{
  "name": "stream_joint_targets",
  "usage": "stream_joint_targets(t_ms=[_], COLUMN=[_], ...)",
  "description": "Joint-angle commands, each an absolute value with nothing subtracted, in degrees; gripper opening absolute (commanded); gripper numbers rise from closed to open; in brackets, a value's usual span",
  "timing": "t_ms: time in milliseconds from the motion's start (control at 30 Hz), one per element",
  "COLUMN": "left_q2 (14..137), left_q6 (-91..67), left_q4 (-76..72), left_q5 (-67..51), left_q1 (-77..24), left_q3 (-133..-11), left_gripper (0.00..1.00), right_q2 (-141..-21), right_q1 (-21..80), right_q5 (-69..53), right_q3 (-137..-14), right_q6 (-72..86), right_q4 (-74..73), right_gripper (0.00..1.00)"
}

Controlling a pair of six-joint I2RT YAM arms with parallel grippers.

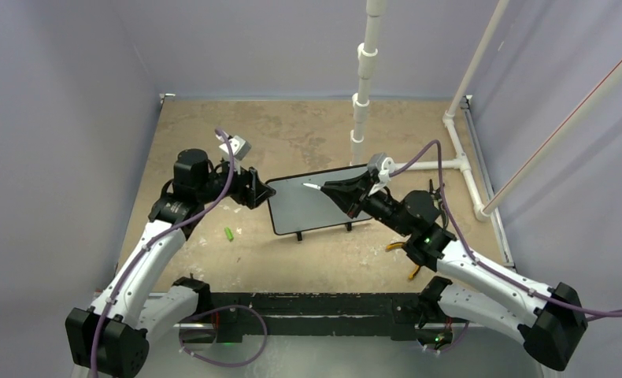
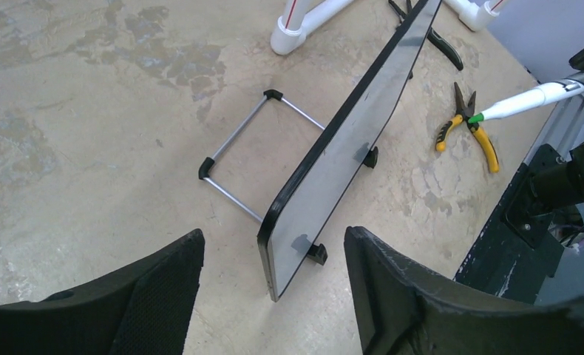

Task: Write a sentence on the whiteboard
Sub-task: Adjust the whiteboard on the whiteboard stand, then write a sentence on the whiteboard.

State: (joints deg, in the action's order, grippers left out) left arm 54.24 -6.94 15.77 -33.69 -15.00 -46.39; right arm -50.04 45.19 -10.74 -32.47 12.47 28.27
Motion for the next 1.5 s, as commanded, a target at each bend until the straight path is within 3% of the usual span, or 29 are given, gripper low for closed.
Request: stream_joint_targets(t_ms=[0,733,1100,1467], left_q2=[55.0,59.3,59.3,59.1], left_q6=[-5.1,-6.5,-6.5,-6.2], left_q4=[13.6,11.1,10.6,10.6], left_q5=[-34.9,-38.1,-38.1,-37.9], left_q1=[-14.5,-14.5,-14.5,-14.5], left_q3=[-46.0,-45.0,-44.7,-44.5], left_gripper=[0.65,0.25,0.0,0.0], right_q2=[-52.6,-68.0,-71.1,-73.4], right_q1=[46.6,53.2,53.9,54.4], right_q5=[-11.1,-2.8,-0.7,1.0], right_q3=[-32.4,-35.2,-36.1,-37.1], right_q6=[12.7,11.2,10.2,9.3], right_q4=[35.6,46.3,47.9,48.1], right_gripper=[0.0,0.0,0.0,0.0])
